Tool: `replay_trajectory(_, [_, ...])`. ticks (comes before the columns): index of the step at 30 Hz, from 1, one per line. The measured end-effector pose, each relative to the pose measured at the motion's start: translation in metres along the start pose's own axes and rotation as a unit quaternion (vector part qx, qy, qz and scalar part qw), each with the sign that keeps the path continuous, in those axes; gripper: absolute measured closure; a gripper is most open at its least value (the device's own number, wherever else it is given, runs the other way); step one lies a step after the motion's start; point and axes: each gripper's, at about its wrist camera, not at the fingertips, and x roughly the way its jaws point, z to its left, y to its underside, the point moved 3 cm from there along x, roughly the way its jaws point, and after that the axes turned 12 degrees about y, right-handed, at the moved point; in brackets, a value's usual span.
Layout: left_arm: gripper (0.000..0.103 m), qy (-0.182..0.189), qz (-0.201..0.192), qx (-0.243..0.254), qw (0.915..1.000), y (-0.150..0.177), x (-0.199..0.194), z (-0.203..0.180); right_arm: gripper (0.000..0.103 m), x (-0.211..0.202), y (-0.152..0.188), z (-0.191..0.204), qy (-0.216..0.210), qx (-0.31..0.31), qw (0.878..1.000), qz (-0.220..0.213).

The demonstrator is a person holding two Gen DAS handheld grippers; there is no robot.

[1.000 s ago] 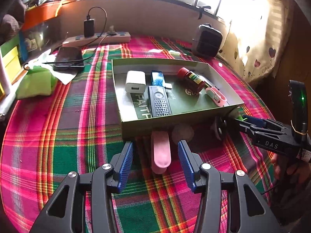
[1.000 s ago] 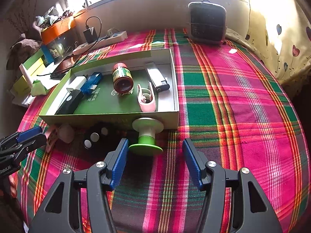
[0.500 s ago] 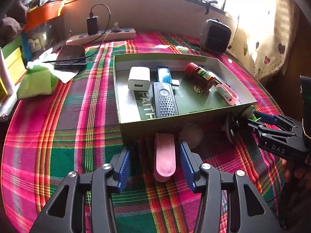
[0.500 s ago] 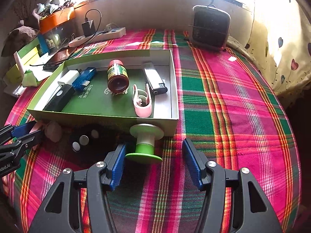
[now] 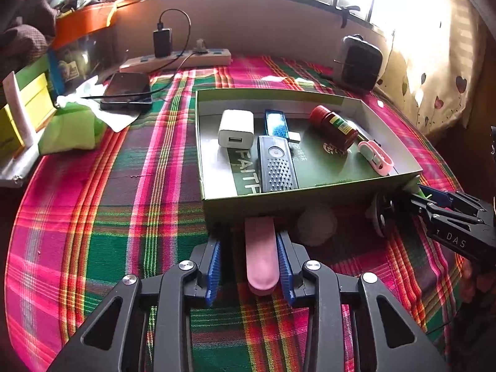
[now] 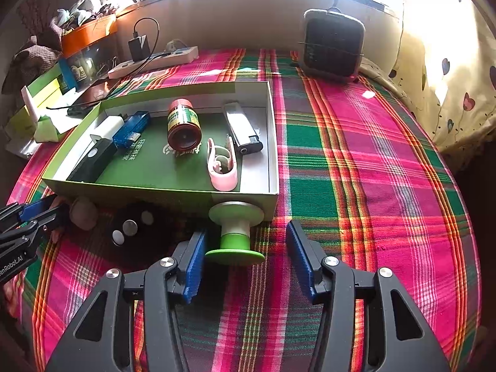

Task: Organize rigid objects
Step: 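Close the left tool on the pink rubber piece while the right tool grasps the green spool, then carry the pink rubber piece and green spool over the tray with both tools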

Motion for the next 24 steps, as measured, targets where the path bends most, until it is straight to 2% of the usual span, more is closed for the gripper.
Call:
replay_trajectory(6, [0.081, -0.001, -0.001, -0.004, 1.0000, 0.0007, -0.0014, 0.0015, 0.068, -0.0013, 0.0010, -0.0022, -0.002, 0.003, 1.000, -0.002])
replay_trajectory(13, [0.086, -0.001, -0.004, -0.008, 1.0000, 0.0008, -0.0019, 0.0040, 0.068, -0.0028, 0.0019, -0.0015, -0.007, 0.003, 1.000, -0.002])
replay_trajectory(24, [0.086, -0.001, -0.004, -0.008, 1.0000, 0.0008, -0.0027, 0.0048, 0.068, -0.0035, 0.0026, -0.0031, -0.011, 0.009, 1.000, -0.002])
